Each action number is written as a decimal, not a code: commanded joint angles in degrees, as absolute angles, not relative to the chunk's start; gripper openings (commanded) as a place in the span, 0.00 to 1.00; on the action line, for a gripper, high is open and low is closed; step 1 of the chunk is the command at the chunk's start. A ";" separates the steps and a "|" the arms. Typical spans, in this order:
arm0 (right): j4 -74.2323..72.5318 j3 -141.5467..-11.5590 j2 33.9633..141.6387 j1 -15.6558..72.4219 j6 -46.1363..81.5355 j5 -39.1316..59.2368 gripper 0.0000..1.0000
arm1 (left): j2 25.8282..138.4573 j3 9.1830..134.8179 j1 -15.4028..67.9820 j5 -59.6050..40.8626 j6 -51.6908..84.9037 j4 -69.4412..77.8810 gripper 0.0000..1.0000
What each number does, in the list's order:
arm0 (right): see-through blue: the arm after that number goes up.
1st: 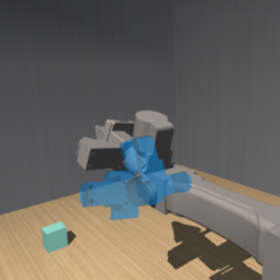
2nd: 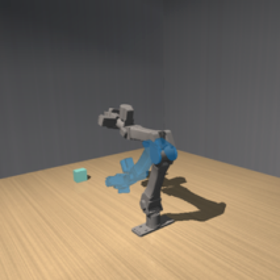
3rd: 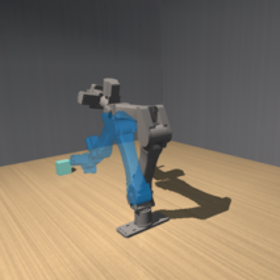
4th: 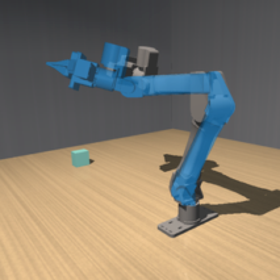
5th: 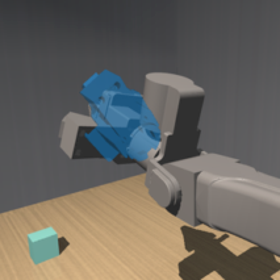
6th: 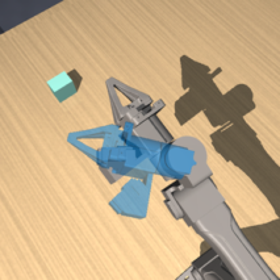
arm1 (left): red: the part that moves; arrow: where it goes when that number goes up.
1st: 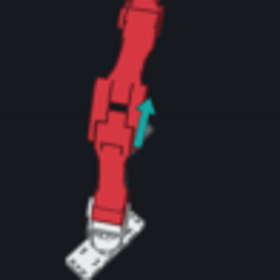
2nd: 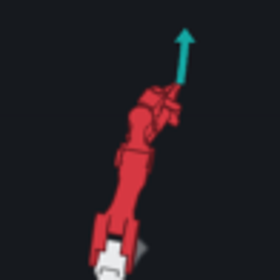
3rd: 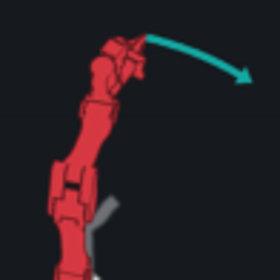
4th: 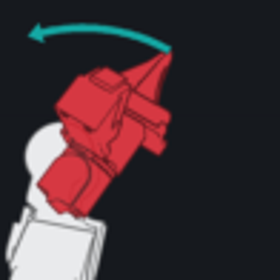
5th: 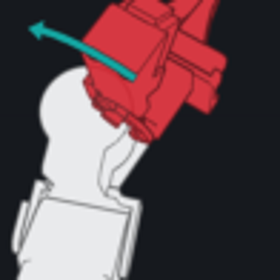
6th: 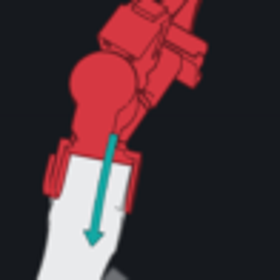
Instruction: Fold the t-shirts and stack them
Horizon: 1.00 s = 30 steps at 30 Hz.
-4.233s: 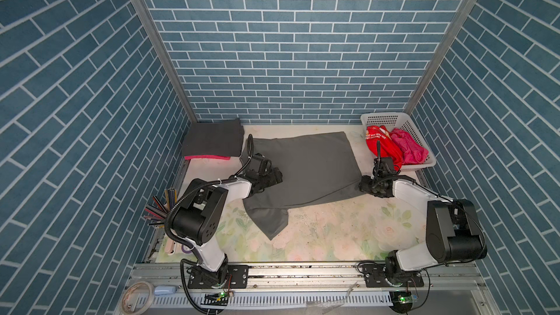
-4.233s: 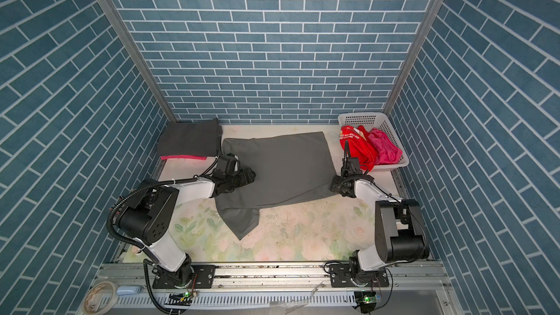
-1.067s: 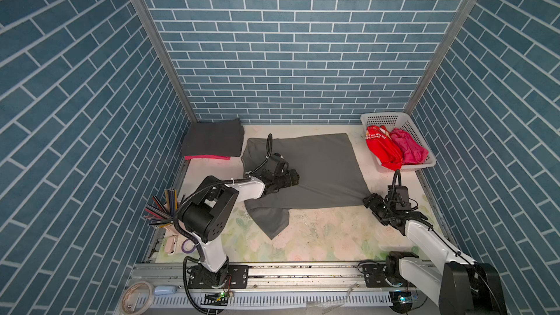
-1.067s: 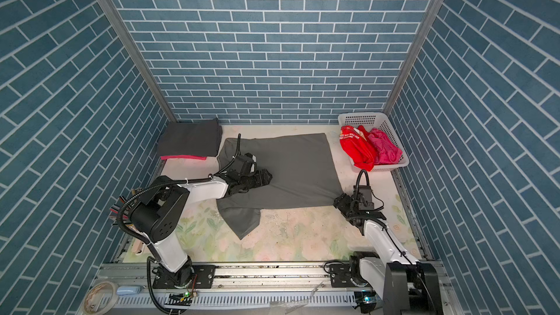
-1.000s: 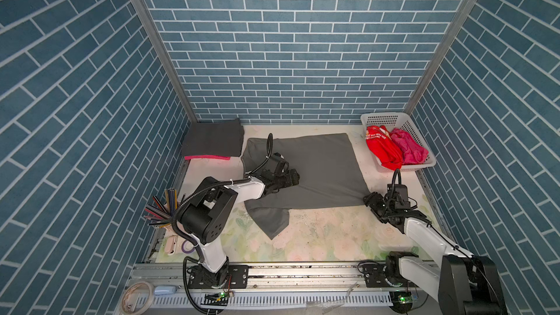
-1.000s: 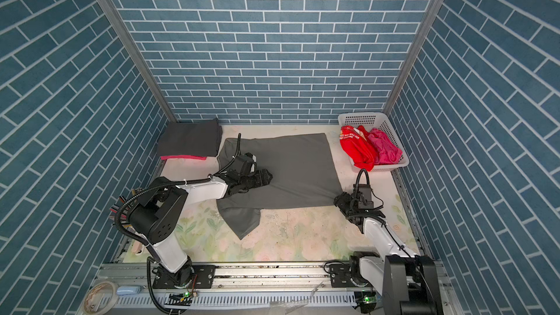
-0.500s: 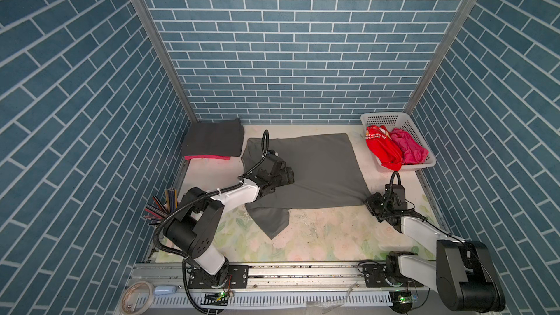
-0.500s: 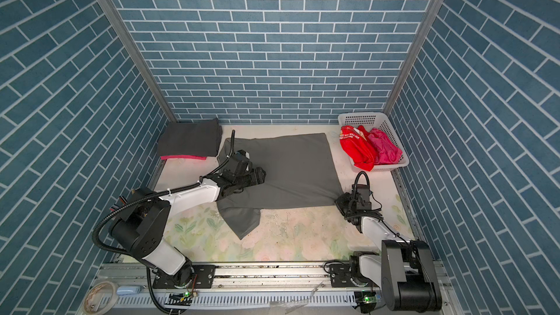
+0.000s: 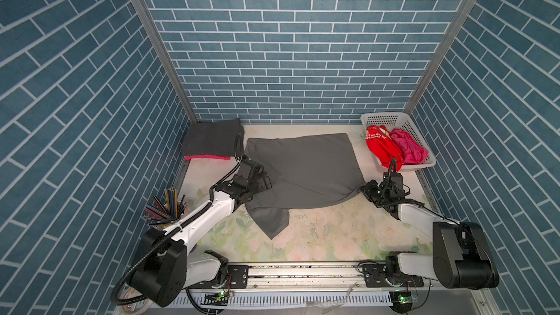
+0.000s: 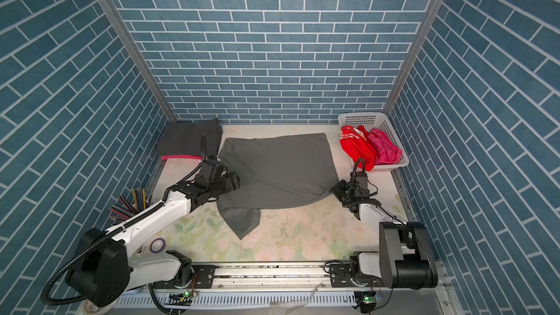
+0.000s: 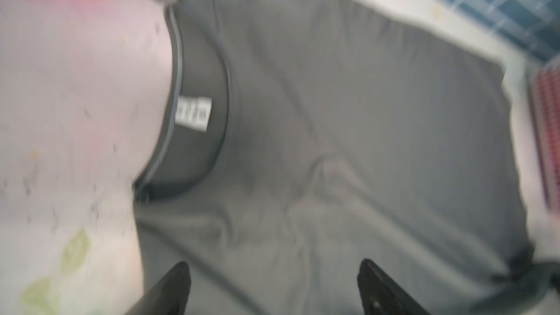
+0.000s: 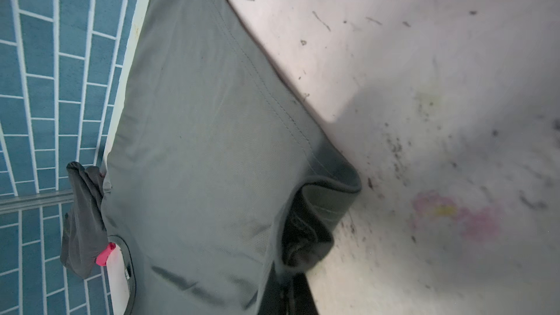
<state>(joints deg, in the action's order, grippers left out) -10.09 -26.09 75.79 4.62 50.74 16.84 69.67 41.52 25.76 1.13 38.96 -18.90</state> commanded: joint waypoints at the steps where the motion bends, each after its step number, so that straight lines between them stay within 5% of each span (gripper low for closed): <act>1: -11.36 -27.33 78.11 5.30 46.21 18.90 0.00 | 64.47 36.66 27.40 -6.85 38.16 -28.54 0.88; 8: -14.29 -27.16 81.19 5.29 44.52 21.17 0.00 | 56.55 28.67 35.26 -5.54 47.54 -30.47 0.88; 24: -16.89 -24.85 80.04 5.33 44.54 22.45 0.00 | 69.10 25.76 40.48 8.10 46.75 -25.21 0.73; 30: -16.79 -25.22 80.30 5.30 44.34 22.33 0.00 | 72.63 25.59 42.48 13.28 45.06 -23.84 0.61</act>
